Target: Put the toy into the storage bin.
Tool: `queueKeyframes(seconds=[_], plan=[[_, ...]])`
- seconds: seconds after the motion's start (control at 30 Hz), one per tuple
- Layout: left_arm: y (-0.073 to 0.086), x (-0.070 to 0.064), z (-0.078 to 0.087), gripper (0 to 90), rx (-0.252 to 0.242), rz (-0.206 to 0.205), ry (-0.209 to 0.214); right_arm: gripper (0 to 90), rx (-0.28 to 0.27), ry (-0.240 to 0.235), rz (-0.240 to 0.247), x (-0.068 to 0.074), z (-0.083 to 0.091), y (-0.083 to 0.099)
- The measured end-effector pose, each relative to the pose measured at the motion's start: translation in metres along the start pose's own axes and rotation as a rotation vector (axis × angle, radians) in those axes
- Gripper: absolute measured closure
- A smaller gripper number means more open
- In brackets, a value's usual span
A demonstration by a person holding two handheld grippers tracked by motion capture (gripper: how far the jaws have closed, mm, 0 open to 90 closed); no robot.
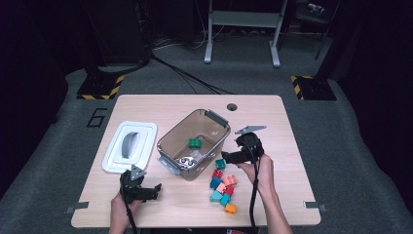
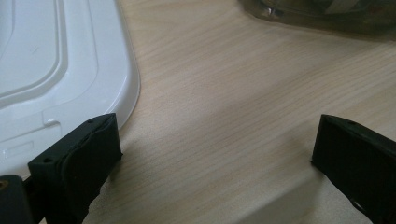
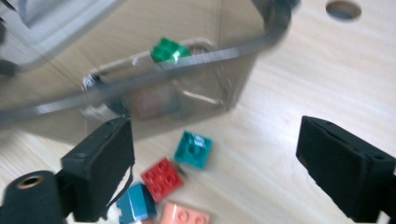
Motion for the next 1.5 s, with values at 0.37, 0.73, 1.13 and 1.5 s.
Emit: queueKeyframes(seconds=[0.37, 0.73, 1.13, 1.5], plan=[[0.0, 0.0, 0.0, 1.0, -0.001, -0.001, -0.001, 9.5, 0.099, 0.01, -0.034, -0.005, -0.028, 0.057], [0.0, -0.001, 0.0, 1.0, -0.005, 0.012, -0.002, 14.4, 0.189, 0.038, -0.037, -0.009, -0.045, 0.091], [0.0, -0.001, 0.0, 1.0, -0.006, 0.013, -0.001, 14.8, 0.151, 0.082, -0.101, -0.037, -0.037, 0.094], [0.0, 0.0, 0.0, 1.0, 0.0, 0.0, -0.001, 16.4, 0.179, -0.009, 0.036, -0.021, -0.04, 0.094]])
Point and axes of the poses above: each handheld gripper's, and its own axes: z roughly backward along the jaws, y roughly out of its underside, x roughly to its left, the point moved 10 cm from there along -z, roughly forward along the jaws
